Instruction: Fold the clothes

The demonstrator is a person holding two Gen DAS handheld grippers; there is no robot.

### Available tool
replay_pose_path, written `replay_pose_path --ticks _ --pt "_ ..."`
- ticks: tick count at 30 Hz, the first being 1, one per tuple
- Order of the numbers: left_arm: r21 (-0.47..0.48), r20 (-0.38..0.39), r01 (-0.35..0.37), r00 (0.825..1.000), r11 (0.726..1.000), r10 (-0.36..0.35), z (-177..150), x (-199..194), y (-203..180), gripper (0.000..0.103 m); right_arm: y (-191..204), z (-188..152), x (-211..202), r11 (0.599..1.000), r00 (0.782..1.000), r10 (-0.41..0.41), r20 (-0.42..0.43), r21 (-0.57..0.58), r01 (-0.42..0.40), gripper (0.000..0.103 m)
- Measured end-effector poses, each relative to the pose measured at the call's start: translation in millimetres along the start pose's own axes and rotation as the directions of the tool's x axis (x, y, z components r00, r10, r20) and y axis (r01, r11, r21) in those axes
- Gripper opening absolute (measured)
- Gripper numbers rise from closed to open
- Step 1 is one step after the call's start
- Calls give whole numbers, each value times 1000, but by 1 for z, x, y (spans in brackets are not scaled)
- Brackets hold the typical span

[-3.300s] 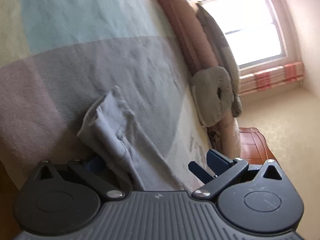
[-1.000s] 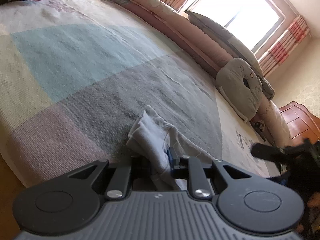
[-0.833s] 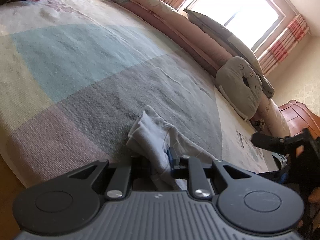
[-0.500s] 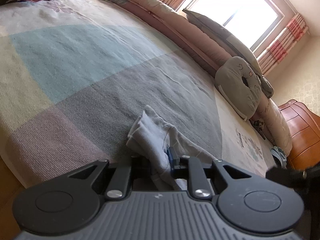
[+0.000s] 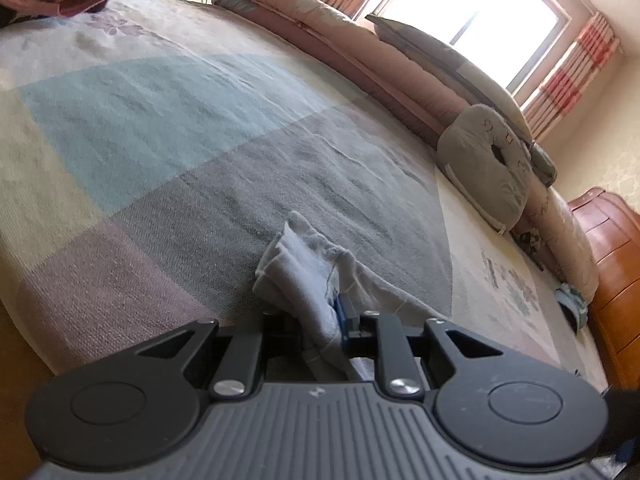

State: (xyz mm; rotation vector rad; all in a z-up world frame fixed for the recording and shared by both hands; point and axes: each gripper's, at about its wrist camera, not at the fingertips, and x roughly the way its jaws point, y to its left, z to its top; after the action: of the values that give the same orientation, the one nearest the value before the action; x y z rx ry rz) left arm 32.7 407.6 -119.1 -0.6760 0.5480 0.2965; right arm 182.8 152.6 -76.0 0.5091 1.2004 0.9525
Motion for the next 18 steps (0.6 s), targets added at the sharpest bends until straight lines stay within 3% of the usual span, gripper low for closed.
replay_pose_path --ticks 3,5,10,18 --pt "22 -11 -27 1000 999 27 2 0 -6 16 -2 6 -26 999 998 -32 63 -21 34 103" --pt "38 -14 -43 999 998 44 2 0 -11 13 -5 9 -46 990 990 -110 92 -75 117 103" --pt "60 -13 -58 998 997 59 5 -7 -22 13 -18 6 -90 912 939 -325 110 -228 342 103" --pt "146 26 -62 998 987 58 12 -27 -57 13 -64 -19 -137 918 926 -368 88 -121 377 103"
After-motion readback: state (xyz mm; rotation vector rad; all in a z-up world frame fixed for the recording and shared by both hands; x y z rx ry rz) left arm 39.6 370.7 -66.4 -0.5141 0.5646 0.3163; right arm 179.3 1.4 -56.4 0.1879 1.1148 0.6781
